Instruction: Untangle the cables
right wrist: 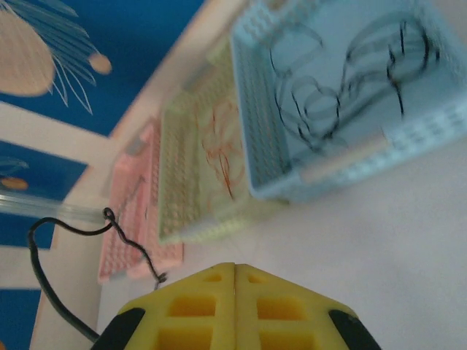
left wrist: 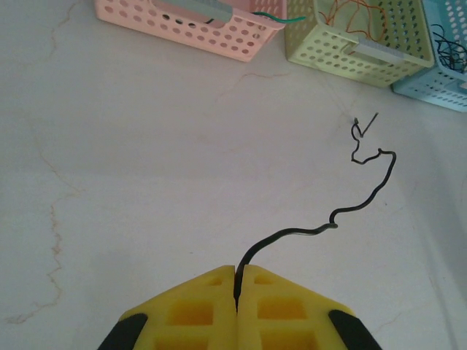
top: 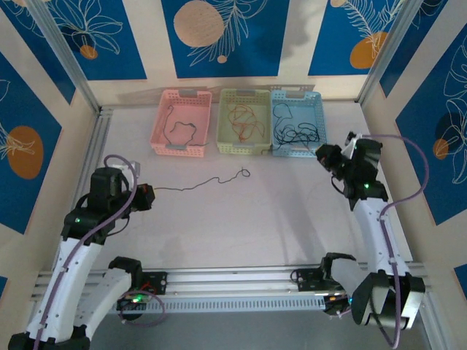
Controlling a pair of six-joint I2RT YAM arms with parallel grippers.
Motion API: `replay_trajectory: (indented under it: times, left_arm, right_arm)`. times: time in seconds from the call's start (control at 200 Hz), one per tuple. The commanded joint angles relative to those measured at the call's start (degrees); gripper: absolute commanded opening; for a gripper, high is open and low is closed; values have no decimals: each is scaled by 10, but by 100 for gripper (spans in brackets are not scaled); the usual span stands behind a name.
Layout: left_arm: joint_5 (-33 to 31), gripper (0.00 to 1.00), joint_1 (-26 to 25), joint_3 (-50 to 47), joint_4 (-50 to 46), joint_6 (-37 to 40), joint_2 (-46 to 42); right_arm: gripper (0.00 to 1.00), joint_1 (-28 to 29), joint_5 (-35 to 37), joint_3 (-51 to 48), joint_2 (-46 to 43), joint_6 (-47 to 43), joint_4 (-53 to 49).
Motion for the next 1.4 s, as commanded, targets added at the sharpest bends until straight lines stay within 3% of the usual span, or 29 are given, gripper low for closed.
replay_trajectory:
  times: [0.0,0.245,0.46,0.5,0.655,0.775,1.015,1.125,1.27,1.395]
  left_arm:
    - [30,0,4,-8,18,3,-2]
    - [44,0,4,-9,20,3,-2]
    - [52,0,4,-12,24,3,2]
    - [52,0,4,-13,24,4,3]
    - [53,0,5,-13,25,4,3]
    - [59,0,4,-14,27,3,3]
    - [93,0,4,-19,43,2,-2]
    - [127,0,5,-23,64,-1,-5]
    - [171,0,4,-24,95,-11,-1]
    - [178,0,4,-18,99,-10,12]
  right_arm:
    - [0,10,121,61,64,-3,-7]
    - [0,17,226,215,271,29,-9]
    - [0,30,231,334,438,63,-10]
    - [6,32,218,354,465,75,-14]
    - [45,39,163,414,539,83,-44]
    - [60,41,137,395,520,74,-38]
    - [62,13,51,301,391,41,-59]
    - [62,17,-30,248,323,2,-53]
    - [62,97,-137,179,253,-77,-31]
    - [64,193,-171,138,205,-147,-40]
